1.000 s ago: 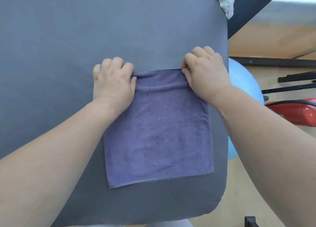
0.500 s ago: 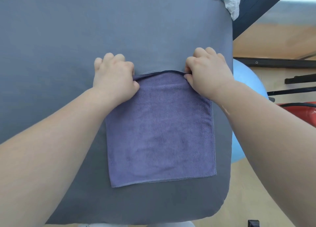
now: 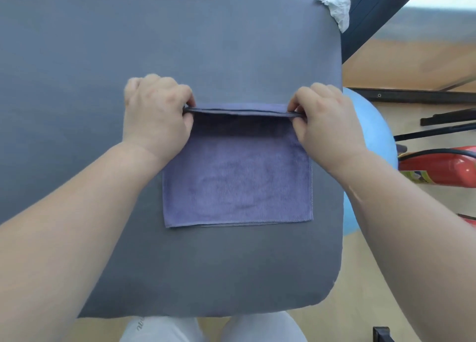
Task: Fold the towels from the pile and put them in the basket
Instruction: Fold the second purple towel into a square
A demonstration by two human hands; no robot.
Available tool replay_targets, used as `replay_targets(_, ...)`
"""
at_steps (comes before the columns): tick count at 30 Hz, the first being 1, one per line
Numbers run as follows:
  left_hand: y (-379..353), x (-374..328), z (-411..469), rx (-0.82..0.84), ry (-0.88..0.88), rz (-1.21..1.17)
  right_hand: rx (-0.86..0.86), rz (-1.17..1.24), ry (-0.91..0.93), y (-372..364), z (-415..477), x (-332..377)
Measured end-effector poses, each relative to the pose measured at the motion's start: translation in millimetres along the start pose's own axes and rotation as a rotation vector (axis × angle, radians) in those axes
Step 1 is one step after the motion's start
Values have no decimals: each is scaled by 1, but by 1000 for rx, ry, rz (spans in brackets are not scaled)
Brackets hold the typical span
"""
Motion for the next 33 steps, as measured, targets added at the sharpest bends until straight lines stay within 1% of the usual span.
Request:
replay_targets(5,-27,-11,-83,45,-38,-68,92,18,26,-24,-68,6)
replay_targets(8,-43,-14,-121,70,-46,-111,121,21,-3,-39,-108,6)
replay_targets(10,-51,-14,-139,77,-52,-131,121,28,-26,-47,-130,8)
replay_targets(12,-51,-15,-153,31,-62,-168,82,39,-22,-49,-147,13)
replay_targets(16,-40,-16,-174,-124,-79,-246,-61,53,-15,-40,-166,23)
replay_targets(18,-46,-16,-183,-115,-57,-223,-71,37,-15,-43,-170,25)
replay_targets(22,-68,-9,-193,-24,17,-178,-3,-14,-16,-63,-174,26)
replay_targets(27,-77,-6,-193,35,36,-184,18,-60,-71,-76,-178,21)
replay_targets(30,-75,-7,-192,19,18,-182,5,-72,-72,-78,-177,24)
replay_targets(33,-62,-8,-189,-77,-31,-203,-78,-68,-46,-67,-175,30)
Point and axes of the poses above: each hand's wrist, its own z-axis towards the middle knuckle, its own y-axis out of the back of the hand, x = y × z, the point moved 6 cm from there along z, towards the middle knuckle, and after that the axes turned 9 degrees about x, right-handed, at the moved point
